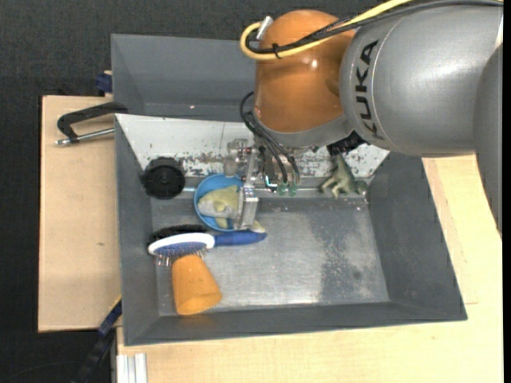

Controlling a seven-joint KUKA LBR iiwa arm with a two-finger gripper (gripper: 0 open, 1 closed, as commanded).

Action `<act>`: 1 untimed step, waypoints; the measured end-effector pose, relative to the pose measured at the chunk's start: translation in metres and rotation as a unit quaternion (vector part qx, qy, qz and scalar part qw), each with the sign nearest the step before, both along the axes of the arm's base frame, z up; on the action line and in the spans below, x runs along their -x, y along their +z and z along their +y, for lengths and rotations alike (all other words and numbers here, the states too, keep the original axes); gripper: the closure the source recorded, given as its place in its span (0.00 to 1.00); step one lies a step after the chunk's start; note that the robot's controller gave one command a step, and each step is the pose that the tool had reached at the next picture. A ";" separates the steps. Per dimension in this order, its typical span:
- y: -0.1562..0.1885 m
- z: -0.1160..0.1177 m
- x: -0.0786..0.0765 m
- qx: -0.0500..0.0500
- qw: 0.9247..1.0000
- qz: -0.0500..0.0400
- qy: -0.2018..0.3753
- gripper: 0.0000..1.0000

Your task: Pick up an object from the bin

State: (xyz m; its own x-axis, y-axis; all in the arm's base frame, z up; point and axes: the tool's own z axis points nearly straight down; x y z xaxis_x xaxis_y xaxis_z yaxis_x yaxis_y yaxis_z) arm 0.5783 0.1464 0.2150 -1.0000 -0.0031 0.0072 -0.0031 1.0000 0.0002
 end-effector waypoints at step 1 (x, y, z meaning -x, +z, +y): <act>-0.144 -0.006 0.007 -0.001 0.998 -0.009 -0.059 0.00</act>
Offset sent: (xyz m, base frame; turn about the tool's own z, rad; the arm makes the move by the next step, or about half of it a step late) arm -0.0100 -0.0063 -0.1450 0.1162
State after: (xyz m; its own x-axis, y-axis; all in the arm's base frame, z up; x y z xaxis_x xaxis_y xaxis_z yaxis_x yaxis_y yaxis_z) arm 0.5714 0.1404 0.0707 -0.9934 0.1143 -0.0100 0.1143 0.9934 0.0037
